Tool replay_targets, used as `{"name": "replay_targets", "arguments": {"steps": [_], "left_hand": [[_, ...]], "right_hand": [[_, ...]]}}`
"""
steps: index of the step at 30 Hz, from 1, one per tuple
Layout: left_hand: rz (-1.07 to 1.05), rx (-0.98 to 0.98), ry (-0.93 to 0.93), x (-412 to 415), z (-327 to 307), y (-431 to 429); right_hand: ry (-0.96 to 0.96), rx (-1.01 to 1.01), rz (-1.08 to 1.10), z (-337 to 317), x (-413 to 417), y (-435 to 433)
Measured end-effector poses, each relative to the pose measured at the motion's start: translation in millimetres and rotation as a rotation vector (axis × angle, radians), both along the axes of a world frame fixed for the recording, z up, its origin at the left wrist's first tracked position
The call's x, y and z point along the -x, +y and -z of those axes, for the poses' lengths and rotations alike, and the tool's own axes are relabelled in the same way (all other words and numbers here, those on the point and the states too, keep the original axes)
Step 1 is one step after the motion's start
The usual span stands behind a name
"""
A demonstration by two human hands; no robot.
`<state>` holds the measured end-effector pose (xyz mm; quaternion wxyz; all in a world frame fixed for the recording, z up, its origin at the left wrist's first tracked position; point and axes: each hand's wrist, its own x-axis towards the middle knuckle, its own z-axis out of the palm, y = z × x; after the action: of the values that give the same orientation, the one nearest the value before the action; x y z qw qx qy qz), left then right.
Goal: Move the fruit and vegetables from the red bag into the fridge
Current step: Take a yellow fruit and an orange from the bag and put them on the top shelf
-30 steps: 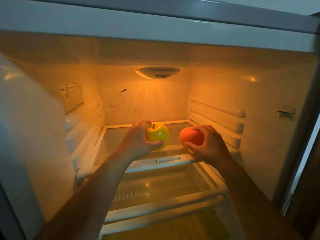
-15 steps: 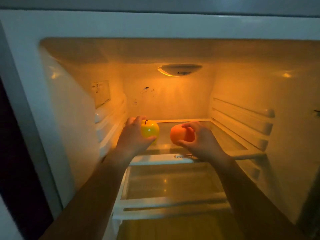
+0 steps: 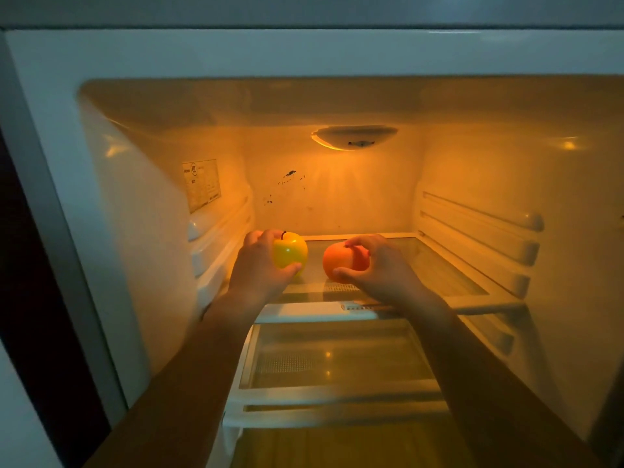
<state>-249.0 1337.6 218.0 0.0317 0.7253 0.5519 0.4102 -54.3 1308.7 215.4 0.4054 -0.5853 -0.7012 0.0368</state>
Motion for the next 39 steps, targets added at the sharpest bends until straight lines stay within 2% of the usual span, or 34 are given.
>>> {"name": "replay_targets", "arguments": {"steps": [16, 23, 27, 33, 39], "left_hand": [[-0.077, 0.161, 0.022, -10.0, -15.8, 65.5], [-0.108, 0.173, 0.009, -11.6, -11.9, 95.3], [-0.173, 0.145, 0.083, -3.3, -7.7, 107.7], [-0.164, -0.015, 0.111, -6.7, 3.6, 110.9], [-0.18, -0.003, 0.08, -2.4, 3.6, 114.6]], "right_hand": [[0.013, 0.176, 0.001, -19.7, -2.4, 52.7], [-0.071, 0.277, 0.001, -34.2, 1.6, 82.3], [-0.108, 0.319, -0.015, -39.2, 1.4, 98.2], [-0.085, 0.24, -0.054, -27.8, 6.3, 114.9], [-0.067, 0.172, -0.068, -18.0, 6.2, 121.9]]}}
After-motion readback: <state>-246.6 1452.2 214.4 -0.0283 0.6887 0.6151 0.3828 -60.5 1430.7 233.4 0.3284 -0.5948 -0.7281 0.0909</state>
